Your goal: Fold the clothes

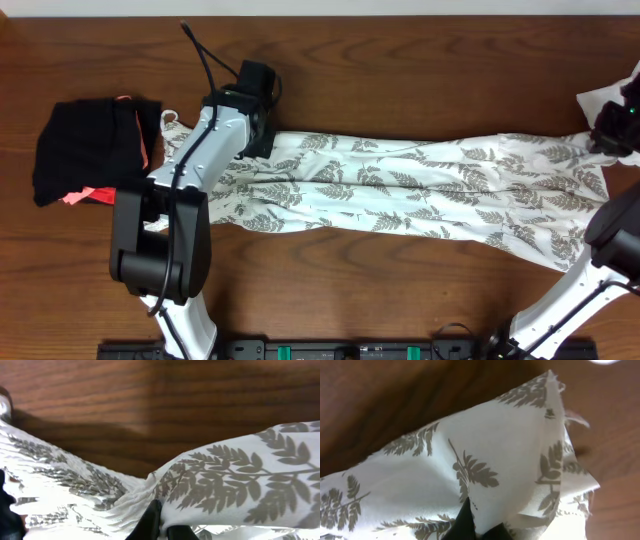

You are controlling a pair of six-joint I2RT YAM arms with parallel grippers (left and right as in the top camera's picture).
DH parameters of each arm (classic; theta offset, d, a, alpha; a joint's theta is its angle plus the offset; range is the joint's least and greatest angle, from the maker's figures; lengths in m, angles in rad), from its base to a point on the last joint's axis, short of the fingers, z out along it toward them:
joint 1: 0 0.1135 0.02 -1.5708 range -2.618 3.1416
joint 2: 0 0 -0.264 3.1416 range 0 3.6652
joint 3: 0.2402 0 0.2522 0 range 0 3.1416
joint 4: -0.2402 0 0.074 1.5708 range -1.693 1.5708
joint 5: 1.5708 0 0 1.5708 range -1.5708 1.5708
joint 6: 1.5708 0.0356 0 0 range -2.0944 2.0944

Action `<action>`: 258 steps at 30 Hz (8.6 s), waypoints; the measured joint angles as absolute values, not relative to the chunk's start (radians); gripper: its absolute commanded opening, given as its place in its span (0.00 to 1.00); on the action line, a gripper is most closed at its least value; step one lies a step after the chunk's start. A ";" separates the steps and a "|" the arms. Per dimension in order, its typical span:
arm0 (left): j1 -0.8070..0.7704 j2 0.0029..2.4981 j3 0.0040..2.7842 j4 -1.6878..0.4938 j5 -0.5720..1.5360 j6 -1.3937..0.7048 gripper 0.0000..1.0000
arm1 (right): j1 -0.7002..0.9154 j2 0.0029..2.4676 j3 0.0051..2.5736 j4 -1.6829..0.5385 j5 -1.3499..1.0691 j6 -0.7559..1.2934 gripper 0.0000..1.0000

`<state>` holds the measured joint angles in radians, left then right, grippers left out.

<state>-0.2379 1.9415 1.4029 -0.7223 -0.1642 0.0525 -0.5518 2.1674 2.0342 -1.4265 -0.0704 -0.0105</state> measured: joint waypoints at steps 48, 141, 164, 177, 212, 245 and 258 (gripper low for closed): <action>-0.239 1.942 1.403 -0.841 -0.180 0.027 0.58 | -0.680 2.167 1.694 -1.422 0.115 0.107 0.18; -0.540 2.037 1.367 -0.863 0.049 -0.143 0.78 | -0.423 1.838 1.082 -0.884 -0.211 0.034 0.15; -0.540 2.000 1.533 -0.708 -0.094 -0.148 0.78 | -0.423 1.837 1.080 -0.883 -0.210 0.035 0.15; -0.540 2.064 1.536 -0.587 -0.128 -0.138 0.79 | -0.423 1.837 1.080 -0.884 -0.211 0.034 0.15; -0.501 2.122 1.527 -1.045 -0.133 -0.138 0.79 | -0.423 1.837 1.079 -0.878 -0.213 0.035 0.15; -0.484 1.883 1.617 -0.963 -0.160 -0.138 0.82 | -0.710 1.832 1.078 -0.736 -0.041 0.134 0.17; -0.466 1.933 1.617 -0.756 -0.157 -0.170 0.82 | -0.711 1.832 1.078 -0.738 -0.052 0.146 0.18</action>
<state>-0.4656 1.9327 1.6165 -0.7555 -0.1574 -0.1703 -0.7113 1.8320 1.0779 -0.7376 -0.0525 0.1455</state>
